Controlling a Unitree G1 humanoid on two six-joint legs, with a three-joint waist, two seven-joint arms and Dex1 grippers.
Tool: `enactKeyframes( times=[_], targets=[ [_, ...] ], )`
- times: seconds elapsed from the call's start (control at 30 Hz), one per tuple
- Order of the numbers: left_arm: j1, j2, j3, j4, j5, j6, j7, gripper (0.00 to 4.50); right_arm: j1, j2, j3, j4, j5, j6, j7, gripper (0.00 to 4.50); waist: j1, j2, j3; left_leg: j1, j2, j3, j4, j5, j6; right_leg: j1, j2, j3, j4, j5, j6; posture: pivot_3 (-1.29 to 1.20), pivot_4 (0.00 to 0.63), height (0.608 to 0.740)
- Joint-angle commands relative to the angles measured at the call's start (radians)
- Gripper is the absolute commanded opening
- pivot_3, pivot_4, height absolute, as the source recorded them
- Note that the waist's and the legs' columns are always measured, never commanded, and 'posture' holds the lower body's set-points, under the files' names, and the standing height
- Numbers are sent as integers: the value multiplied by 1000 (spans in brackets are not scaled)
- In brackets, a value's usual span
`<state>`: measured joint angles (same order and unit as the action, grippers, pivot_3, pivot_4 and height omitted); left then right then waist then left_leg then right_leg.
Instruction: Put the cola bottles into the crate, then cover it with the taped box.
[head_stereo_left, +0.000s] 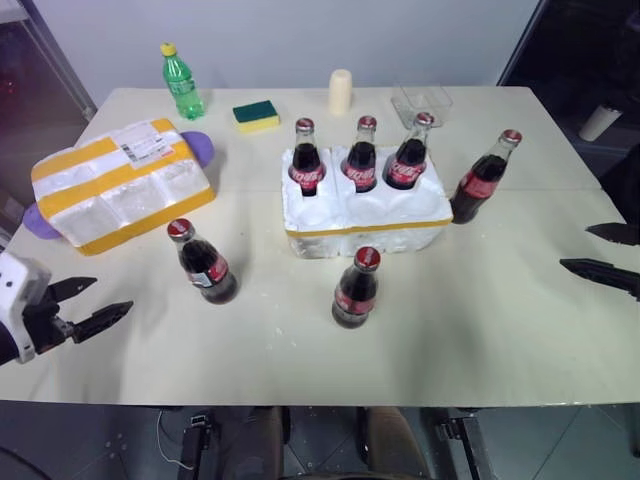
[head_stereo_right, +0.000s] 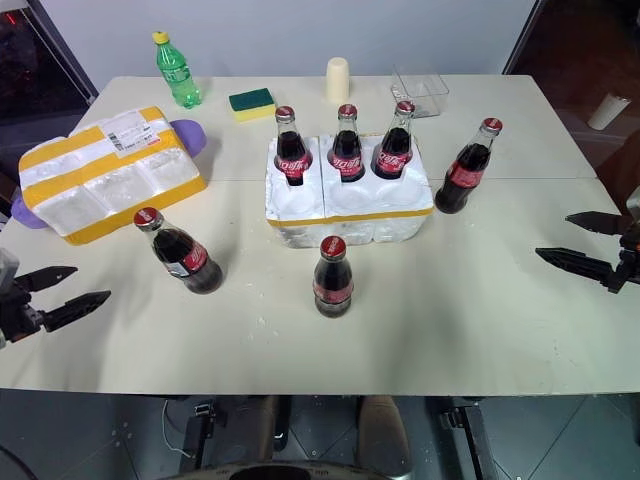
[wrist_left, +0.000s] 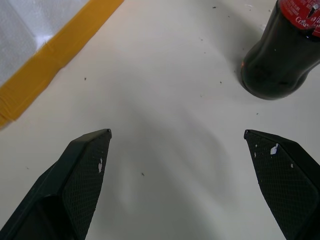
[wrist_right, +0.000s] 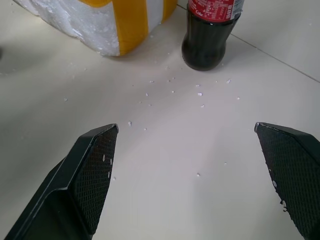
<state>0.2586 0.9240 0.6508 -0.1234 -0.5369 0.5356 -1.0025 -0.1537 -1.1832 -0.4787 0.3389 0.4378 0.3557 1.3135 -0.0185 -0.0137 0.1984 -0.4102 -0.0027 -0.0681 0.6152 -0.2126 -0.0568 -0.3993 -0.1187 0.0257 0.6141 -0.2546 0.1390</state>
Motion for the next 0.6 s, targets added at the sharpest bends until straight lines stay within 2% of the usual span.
enactKeyframes(
  times=[0.03, 0.4, 0.6],
  targets=[
    [-1, 5, 21, -34, -10, -14, -13, 4458, -12, -2, -21, 1, 8, -19, 1, 4500, 0, 0, 0, 0, 0, 0, 0, 0, 0, 0, 0, 0, 0, 0, 0, 0, 150, 739],
    [-72, -16, -4, -27, -30, 15, 24, 4458, 11, 12, -43, 7, 15, -5, -20, 4500, 0, 0, 0, 0, 0, 0, 0, 0, 0, 0, 0, 0, 0, 0, 0, 0, 150, 739],
    [-229, -14, -81, -12, -103, 50, -12, 4458, -39, -22, -56, -4, 75, 74, 28, 4500, 2, 0, 0, 1, 0, 0, 1, 0, 0, 1, 0, 0, 2, 0, 0, 0, 150, 739]
  ],
)
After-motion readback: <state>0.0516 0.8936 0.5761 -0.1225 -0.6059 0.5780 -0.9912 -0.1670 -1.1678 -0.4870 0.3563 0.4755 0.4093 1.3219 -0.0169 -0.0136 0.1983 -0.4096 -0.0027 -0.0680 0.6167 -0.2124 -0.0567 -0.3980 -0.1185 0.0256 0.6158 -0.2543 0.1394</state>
